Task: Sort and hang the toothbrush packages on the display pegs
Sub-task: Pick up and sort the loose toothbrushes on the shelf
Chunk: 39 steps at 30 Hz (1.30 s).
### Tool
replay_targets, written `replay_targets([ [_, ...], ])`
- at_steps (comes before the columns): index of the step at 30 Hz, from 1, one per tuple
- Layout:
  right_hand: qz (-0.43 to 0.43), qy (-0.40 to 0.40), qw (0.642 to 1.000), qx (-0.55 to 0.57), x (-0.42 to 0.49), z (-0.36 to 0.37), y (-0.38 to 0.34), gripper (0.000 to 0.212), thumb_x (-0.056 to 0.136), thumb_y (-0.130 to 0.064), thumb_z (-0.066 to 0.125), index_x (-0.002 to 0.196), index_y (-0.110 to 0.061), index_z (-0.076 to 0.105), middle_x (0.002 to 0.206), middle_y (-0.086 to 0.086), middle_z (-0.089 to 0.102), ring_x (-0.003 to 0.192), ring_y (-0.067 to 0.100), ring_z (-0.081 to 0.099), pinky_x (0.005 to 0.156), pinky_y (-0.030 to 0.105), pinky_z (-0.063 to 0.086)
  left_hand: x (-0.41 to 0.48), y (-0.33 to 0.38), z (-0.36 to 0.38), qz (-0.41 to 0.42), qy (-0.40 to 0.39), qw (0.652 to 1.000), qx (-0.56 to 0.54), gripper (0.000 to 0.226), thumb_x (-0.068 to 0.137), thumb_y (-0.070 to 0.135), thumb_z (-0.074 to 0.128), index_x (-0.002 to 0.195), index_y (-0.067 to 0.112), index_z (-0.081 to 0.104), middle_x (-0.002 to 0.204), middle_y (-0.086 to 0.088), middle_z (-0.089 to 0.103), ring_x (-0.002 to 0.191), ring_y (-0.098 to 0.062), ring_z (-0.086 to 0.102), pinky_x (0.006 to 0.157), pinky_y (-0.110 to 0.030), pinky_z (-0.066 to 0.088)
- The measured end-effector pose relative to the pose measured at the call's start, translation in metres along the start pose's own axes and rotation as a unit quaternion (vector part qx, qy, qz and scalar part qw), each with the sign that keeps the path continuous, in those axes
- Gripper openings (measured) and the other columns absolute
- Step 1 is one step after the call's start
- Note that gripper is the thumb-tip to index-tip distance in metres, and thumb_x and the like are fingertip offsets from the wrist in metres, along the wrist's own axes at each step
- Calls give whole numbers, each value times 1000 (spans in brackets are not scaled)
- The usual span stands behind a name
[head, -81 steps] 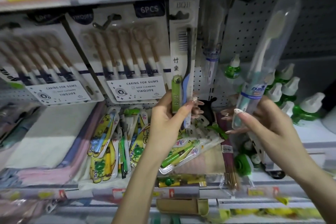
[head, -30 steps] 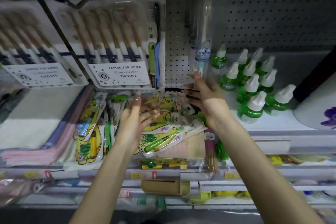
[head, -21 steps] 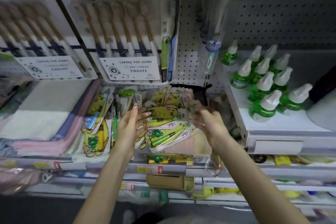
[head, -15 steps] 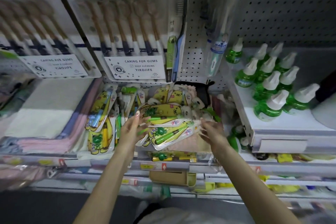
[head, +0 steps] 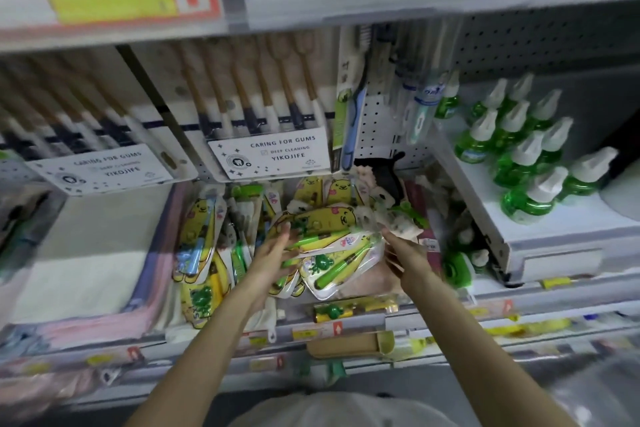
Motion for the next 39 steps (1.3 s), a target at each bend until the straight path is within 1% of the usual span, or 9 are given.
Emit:
replay_targets([
  [7,-32,-36,996,80,4,23,1,18,87,-11,68,99,-10,55,85,8,64,70,16,64,54,23,51,9,-6,-10,-47,-9,999,23,61,76,68,41,120,30,56,111,6,69,101,-19,66,114,-61,17],
  [11,-39,-38,996,69,11,44,7,51,81,-15,75,127,-6,54,120,12,66,106,23,64,88,32,50,6,-1,-12,-42,-21,999,14,43,86,61,40,111,31,58,116,0,68,102,-21,66,113,-53,25],
  [15,-29,-13,997,71,11,57,1,53,78,-22,80,125,-5,60,102,5,68,45,0,56,44,14,44,6,2,-15,-24,-22,999,1,35,94,45,41,114,23,59,124,-7,62,109,-19,62,83,-27,53],
  [17,-19,-19,997,67,14,58,0,59,77,-26,80,128,-6,58,101,4,70,47,3,51,45,15,44,7,3,-18,-19,-21,1000,7,32,94,47,41,109,25,59,125,-7,62,110,-18,62,74,-21,53],
  [21,-24,-36,996,74,13,53,-9,79,62,-37,87,131,-12,57,130,2,60,78,6,53,58,21,48,6,7,-24,-27,-19,999,16,37,87,61,42,108,34,56,120,0,67,104,-20,65,113,-52,28],
  [25,-39,-67,991,106,3,46,-31,42,79,-22,77,115,-4,64,97,7,74,71,12,70,60,23,56,8,21,-30,14,24,1000,-4,29,92,53,45,111,34,55,121,5,60,105,-19,63,112,-46,23],
  [27,-32,-76,992,97,2,43,-38,50,78,-23,78,120,-2,63,112,16,70,96,25,71,85,38,57,10,29,-30,70,41,997,-6,32,93,44,51,120,28,57,125,6,55,115,-17,55,101,-29,34],
  [30,-21,-118,990,81,-7,44,-53,50,82,-22,74,126,-1,60,117,19,68,103,31,68,80,40,60,9,39,-28,135,50,990,-3,34,93,24,59,126,16,57,122,5,59,109,-8,56,85,-15,39],
  [39,62,-254,965,-21,-31,55,-53,33,82,-16,66,112,-3,64,97,14,74,80,22,74,64,32,60,9,22,-31,20,-62,997,-37,52,55,43,88,101,28,69,109,2,71,112,-18,61,104,-37,42],
])
Point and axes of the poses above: each hand's wrist, its own x-axis towards the middle knuckle, its own z-axis out of the palm, y = z × x, the point moved 4 cm from there along x, towards the middle knuckle
